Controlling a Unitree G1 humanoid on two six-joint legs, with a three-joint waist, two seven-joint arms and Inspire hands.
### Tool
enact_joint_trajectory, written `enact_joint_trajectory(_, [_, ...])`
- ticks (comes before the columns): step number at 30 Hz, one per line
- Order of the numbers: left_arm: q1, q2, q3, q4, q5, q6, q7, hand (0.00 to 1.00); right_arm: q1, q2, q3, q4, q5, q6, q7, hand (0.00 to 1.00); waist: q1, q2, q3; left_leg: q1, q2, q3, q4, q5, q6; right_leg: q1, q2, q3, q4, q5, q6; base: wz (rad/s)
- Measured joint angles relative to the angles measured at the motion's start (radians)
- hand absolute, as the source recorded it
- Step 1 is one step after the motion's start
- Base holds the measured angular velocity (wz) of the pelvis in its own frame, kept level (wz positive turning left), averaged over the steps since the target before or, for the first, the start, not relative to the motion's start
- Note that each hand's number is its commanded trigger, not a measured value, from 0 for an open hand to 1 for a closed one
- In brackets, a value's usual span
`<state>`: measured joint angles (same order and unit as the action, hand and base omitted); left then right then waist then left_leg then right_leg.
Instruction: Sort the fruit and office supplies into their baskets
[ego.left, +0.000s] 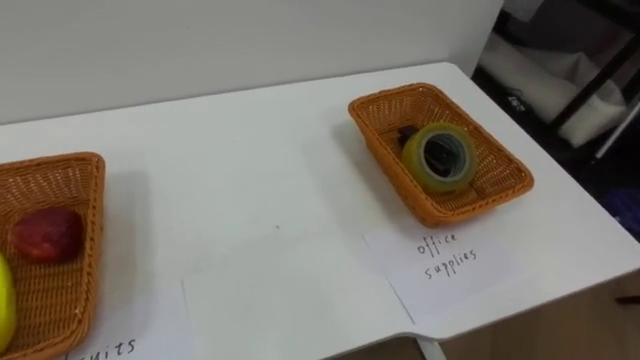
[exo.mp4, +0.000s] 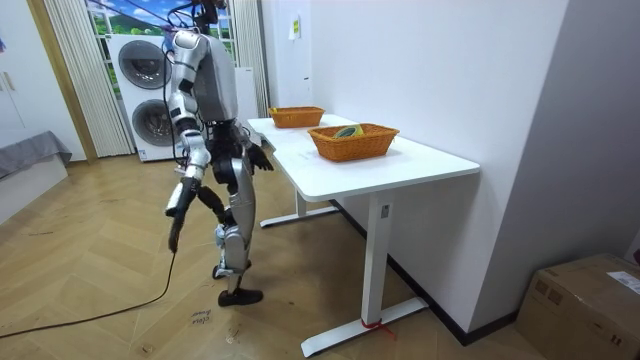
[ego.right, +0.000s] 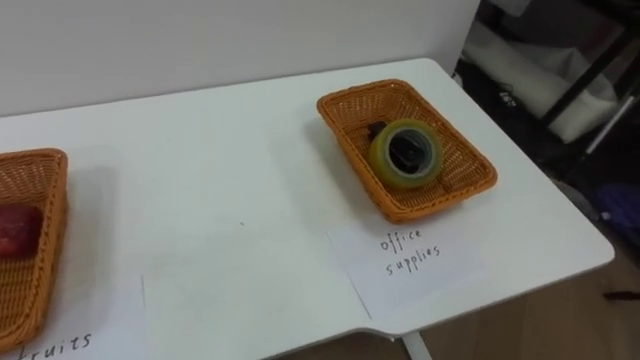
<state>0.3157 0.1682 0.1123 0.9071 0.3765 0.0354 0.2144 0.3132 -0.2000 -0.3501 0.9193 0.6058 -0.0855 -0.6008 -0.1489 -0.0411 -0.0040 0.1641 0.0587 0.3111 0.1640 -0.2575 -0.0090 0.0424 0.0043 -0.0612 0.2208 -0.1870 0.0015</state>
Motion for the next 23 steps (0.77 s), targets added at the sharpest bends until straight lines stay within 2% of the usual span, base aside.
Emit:
enact_joint_trajectory(2, [0.001,-0.004,0.0,0.018,-0.014,-0.002,0.001,0.0,-0.008,0.03,0.022,0.032,-0.035,0.0,0.047,0.0,0.017,0.011,-0.0008,0.0,0.002,-0.001,0.0,-0.001,-0.001,0.0,0.0,-0.006,-0.001,0.0,0.0,0.0])
enact_joint_trajectory(5, [0.003,-0.004,0.001,0.026,-0.015,-0.004,0.011,0.0,-0.012,0.043,0.095,0.064,-0.084,0.001,0.124,0.0,0.024,0.024,0.0008,0.002,0.001,-0.013,0.0,-0.001,-0.001,0.01,-0.003,-0.02,-0.003,0.0,0.0,0.11])
enact_joint_trajectory(10, [-0.004,-0.007,0.001,0.053,-0.01,-0.013,0.015,0.0,-0.064,0.048,0.188,0.135,-0.184,0.016,0.259,0.0,0.068,0.033,0.0021,0.005,0.002,-0.013,0.001,-0.001,-0.002,0.014,-0.002,-0.024,-0.002,-0.001,-0.001,0.01])
enact_joint_trajectory(15, [-0.006,-0.01,0.001,0.095,0.002,-0.013,0.019,0.0,-0.087,0.052,0.253,0.144,-0.278,0.022,0.349,0.0,0.082,0.037,0.004,0.005,0.001,-0.035,0.003,-0.001,-0.002,0.031,-0.006,-0.043,-0.015,-0.001,-0.001,0.12])
enact_joint_trajectory(17, [-0.003,-0.015,-0.004,0.098,0.024,-0.012,0.021,0.0,-0.097,0.053,0.268,0.164,-0.301,0.022,0.371,0.0,0.088,0.036,0.0047,0.006,0.0,-0.047,0.003,-0.001,-0.002,0.041,-0.007,-0.056,-0.021,-0.001,-0.001,0.21])
enact_joint_trajectory(19, [-0.002,-0.03,-0.016,0.11,0.034,-0.011,0.022,0.0,-0.096,0.056,0.29,0.173,-0.324,0.022,0.404,0.0,0.103,0.038,0.0048,0.006,0.001,-0.053,0.003,-0.001,-0.002,0.049,-0.008,-0.07,-0.034,-0.001,-0.002,0.12])
enact_joint_trajectory(23, [-0.007,-0.054,-0.017,0.141,0.03,-0.011,0.018,0.0,-0.11,0.06,0.304,0.2,-0.349,0.021,0.47,0.0,0.111,0.039,0.0058,0.006,0.001,-0.064,0.003,-0.001,-0.003,0.055,-0.009,-0.08,-0.037,-0.001,-0.002,0.08])
